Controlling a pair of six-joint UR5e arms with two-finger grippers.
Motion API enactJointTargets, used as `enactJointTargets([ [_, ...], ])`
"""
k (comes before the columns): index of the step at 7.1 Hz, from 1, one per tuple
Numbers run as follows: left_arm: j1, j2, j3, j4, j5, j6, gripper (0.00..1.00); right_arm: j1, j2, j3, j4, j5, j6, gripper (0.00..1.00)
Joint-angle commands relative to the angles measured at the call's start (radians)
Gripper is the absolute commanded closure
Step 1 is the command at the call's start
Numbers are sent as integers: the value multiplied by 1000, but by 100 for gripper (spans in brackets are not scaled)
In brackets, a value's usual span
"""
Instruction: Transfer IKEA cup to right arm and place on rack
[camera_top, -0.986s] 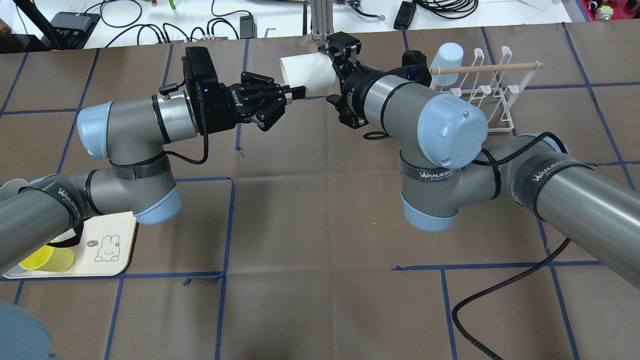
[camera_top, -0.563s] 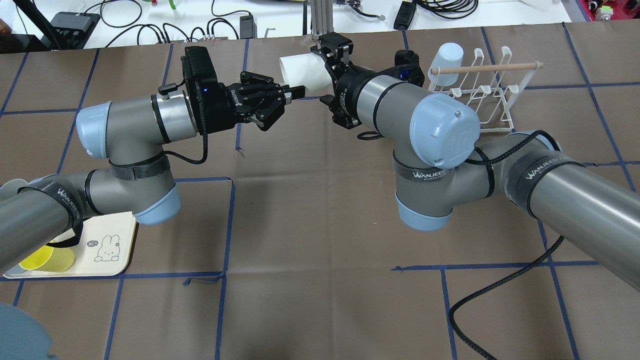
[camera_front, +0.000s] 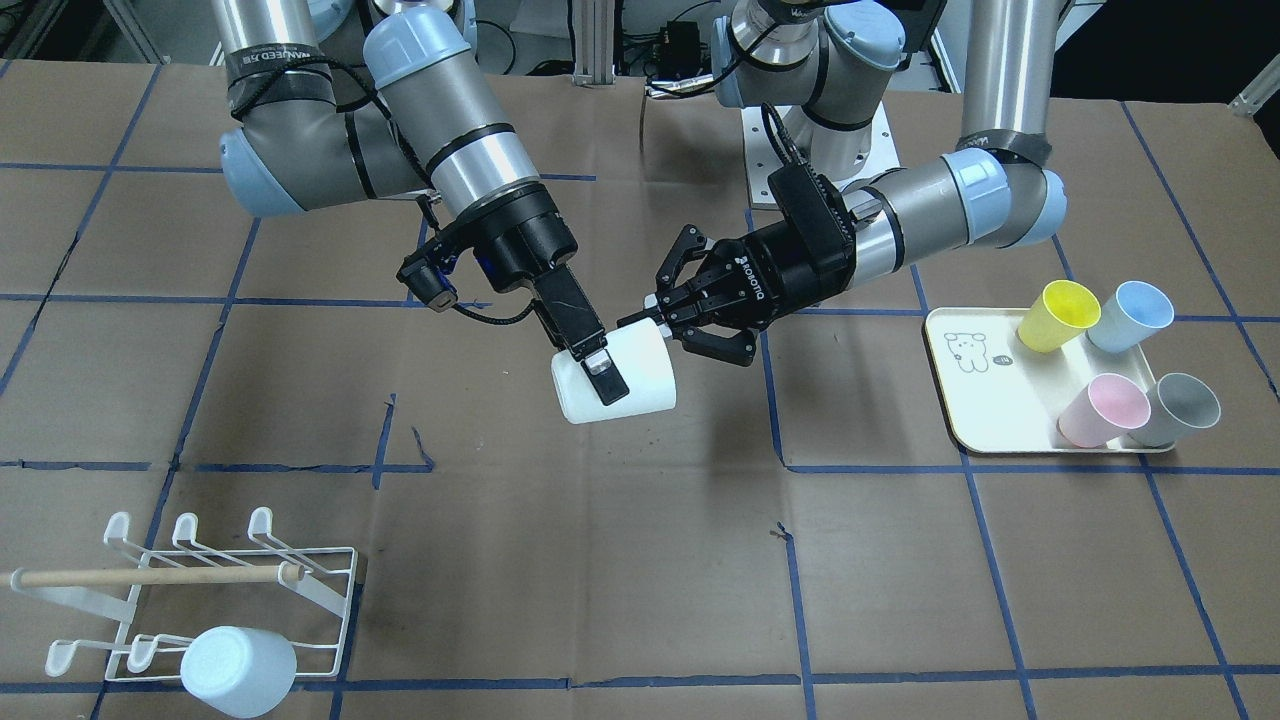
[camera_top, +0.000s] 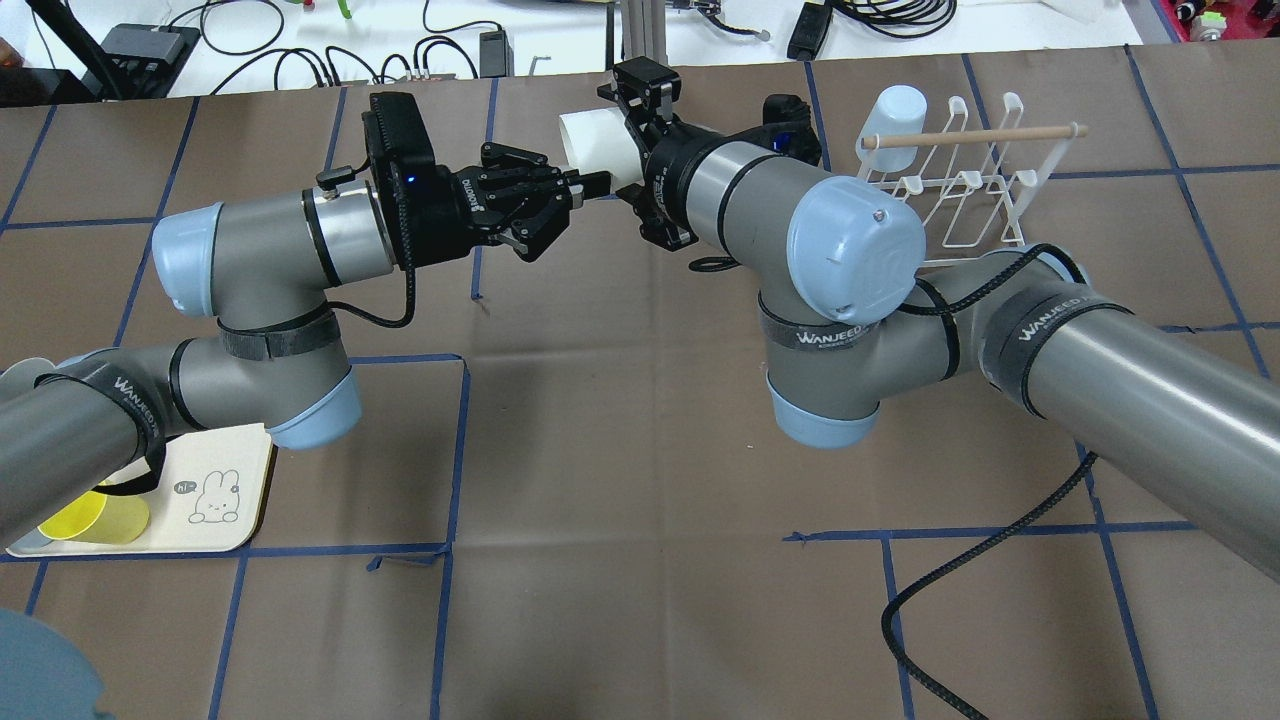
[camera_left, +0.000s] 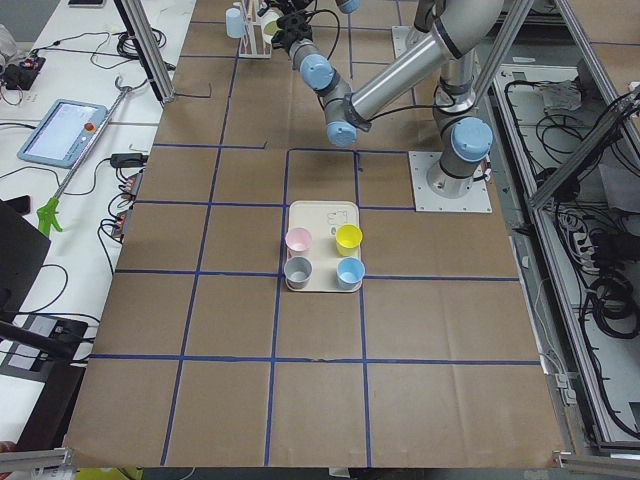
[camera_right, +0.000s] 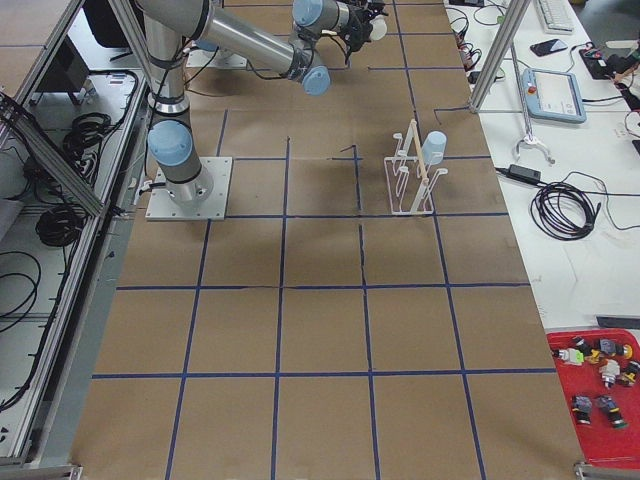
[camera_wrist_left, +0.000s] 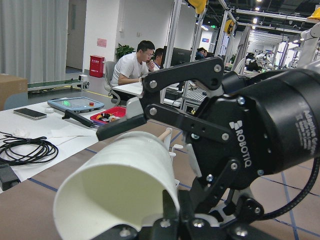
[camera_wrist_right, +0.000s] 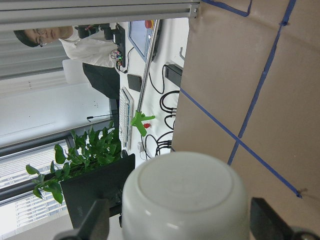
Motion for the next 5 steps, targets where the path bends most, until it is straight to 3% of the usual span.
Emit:
enactJointTargets([
  [1,0,-1,0,0,1,-4,99,0,2,-2,-1,1,2,4],
  [2,0,-1,0,0,1,-5,99,0,2,-3,-1,3,-5,11],
  [4,0,-1,0,0,1,-7,99,0,2,-2,-1,4,-15,41],
  [5,0,-1,0,0,1,-7,98,0,1,-2,-1,6,-23,50],
])
